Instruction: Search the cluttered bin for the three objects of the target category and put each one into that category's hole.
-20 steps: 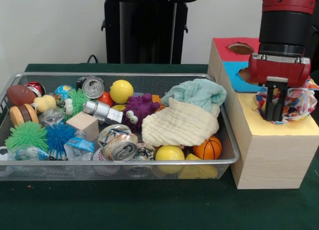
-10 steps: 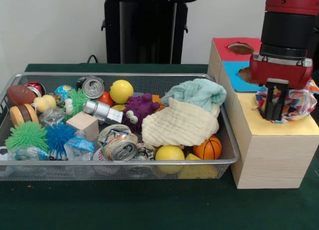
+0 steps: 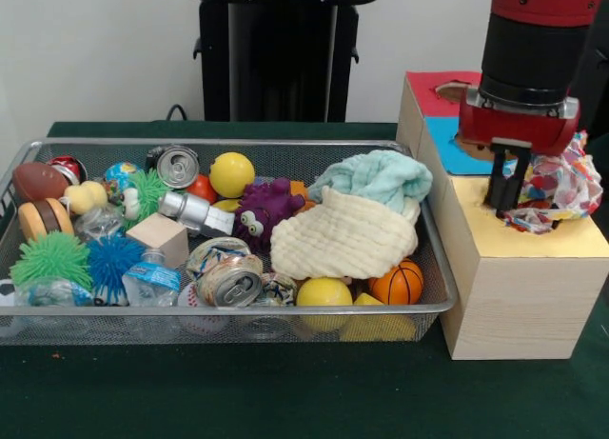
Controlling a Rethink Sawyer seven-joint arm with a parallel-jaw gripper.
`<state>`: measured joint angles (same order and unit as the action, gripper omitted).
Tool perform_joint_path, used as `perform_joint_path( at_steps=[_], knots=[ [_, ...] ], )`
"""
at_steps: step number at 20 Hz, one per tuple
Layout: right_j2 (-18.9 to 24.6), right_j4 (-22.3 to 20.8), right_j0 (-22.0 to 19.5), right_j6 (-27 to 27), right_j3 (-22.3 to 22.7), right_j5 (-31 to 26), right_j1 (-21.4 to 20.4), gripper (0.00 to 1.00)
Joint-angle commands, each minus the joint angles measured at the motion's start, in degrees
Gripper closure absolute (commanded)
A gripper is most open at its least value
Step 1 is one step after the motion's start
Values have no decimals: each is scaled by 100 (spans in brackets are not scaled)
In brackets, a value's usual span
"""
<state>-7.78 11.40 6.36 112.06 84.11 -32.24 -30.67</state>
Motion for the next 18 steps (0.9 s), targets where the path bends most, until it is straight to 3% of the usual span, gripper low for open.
perform_joint_path(
  at_steps=[1, 6, 11, 18],
  knots=[
    [533, -489, -505, -644, 803, -2011, -414, 100],
    [1180, -260, -1023, -768, 750, -2048, -74, 100],
    [1601, -194, -1222, -636, 770, -1503, 100, 100],
    [1797, -226, -1212, -343, 934, -1700, -430, 100]
  ],
)
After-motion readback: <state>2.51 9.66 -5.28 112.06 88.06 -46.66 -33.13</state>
